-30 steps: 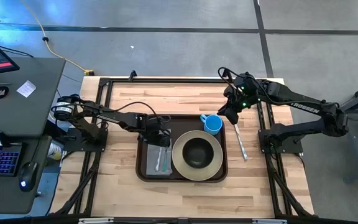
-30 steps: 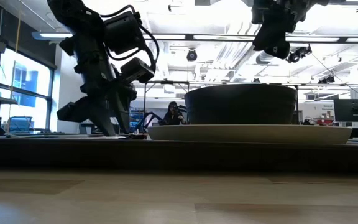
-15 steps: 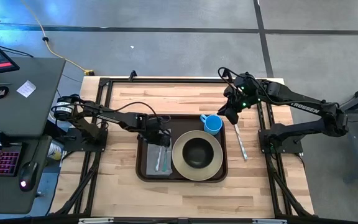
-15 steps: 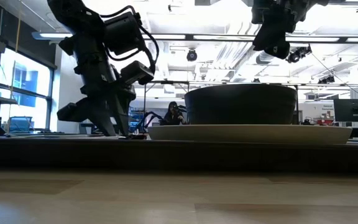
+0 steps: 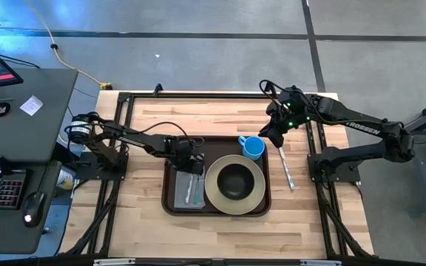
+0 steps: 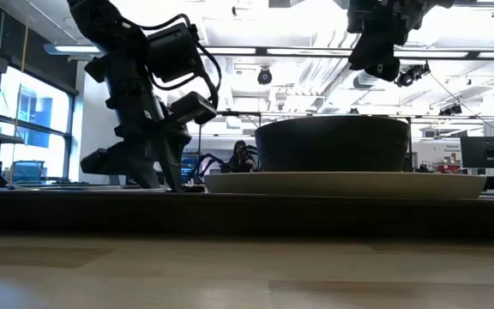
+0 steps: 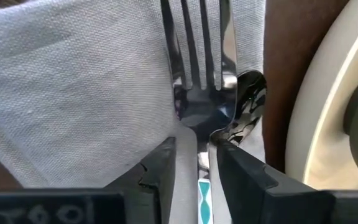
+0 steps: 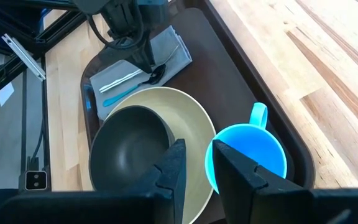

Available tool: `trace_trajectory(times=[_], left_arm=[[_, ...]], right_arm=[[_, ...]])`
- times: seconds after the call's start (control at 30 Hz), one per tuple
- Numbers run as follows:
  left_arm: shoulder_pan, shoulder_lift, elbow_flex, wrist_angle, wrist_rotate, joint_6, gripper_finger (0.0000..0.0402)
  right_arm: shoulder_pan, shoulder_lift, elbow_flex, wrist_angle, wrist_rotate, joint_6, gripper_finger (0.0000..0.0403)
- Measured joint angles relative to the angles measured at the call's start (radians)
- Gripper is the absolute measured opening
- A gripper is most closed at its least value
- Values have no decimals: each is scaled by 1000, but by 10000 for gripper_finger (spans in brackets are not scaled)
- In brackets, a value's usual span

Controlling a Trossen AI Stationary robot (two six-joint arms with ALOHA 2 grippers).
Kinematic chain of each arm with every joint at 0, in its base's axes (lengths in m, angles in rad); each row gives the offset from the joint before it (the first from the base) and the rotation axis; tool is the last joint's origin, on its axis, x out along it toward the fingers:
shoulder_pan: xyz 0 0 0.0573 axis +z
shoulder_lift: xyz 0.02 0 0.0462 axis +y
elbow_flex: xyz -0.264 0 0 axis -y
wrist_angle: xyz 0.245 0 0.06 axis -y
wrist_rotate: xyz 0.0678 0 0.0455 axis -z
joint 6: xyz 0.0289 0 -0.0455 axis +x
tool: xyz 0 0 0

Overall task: Set up tray
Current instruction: Put the blue patterned fork on the gray napkin to the left of the blue spoon

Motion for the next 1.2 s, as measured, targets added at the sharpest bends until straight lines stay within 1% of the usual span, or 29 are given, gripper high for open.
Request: trace_trajectory(times=[0.13, 0.47, 0.57, 0.7, 0.87, 0.97, 1.13, 1.2], left_arm=[[0, 0, 0, -13, -4, 0, 131], [0, 0, 0, -37, -30, -1, 55], [0, 0, 0, -38, -28, -4, 39], [0, 0, 0, -38, -17, -22, 37], [1, 2, 19, -70, 23, -25, 61], [0, 0, 55, -145, 35, -26, 57], [0, -25, 130, -328, 27, -23, 31], [0, -26, 163, -403, 23, -19, 30]], right_arm=[[0, 0, 0, 0, 0, 0, 71], [0, 0, 0, 0, 1, 1, 71], [0, 0, 0, 0, 1, 1, 71], [0, 0, 0, 0, 1, 0, 71], [0, 0, 0, 0, 1, 0, 71], [0, 0, 0, 0, 1, 0, 71], [0, 0, 0, 1, 1, -1, 71], [0, 0, 1, 9, 1, -4, 71]])
